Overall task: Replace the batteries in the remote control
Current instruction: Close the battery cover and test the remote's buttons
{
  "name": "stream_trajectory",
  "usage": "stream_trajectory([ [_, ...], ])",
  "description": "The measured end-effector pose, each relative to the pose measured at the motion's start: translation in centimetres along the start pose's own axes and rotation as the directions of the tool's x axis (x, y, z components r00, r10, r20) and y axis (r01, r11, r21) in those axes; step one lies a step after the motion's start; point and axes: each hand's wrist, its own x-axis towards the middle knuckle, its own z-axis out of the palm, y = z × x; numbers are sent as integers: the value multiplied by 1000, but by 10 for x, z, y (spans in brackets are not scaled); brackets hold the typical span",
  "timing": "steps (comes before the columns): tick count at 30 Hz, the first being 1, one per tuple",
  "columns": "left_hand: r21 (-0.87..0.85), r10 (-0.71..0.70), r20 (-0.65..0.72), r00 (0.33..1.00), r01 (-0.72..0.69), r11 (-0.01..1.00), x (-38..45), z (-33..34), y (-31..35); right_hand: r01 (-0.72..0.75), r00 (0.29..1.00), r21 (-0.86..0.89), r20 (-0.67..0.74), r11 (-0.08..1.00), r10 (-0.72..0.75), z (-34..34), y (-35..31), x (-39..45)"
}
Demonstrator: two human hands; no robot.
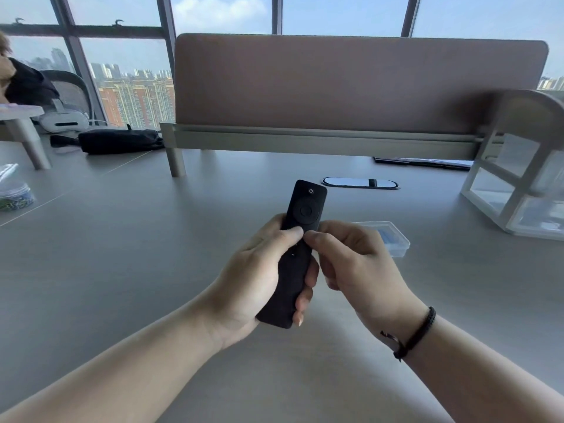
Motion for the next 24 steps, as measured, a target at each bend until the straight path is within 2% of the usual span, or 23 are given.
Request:
stream_trajectory([
  [7,-19,-7,-35,999,6,1000,1,1,1,39,999,-45,17,998,-38,1,-2,-2],
  [13,66,89,-55,995,-85,994,0,3,0,47,999,-9,25,999,-47,2,-2,-4],
  [20,-20,23,-2,1000,-23,1000,-1,2,3,25,999,-5,45,1000,-25,3,0,-3],
  [24,-32,46,4,999,-46,998,-1,2,3,30,999,-3,42,1000,-30,3,0,-4],
])
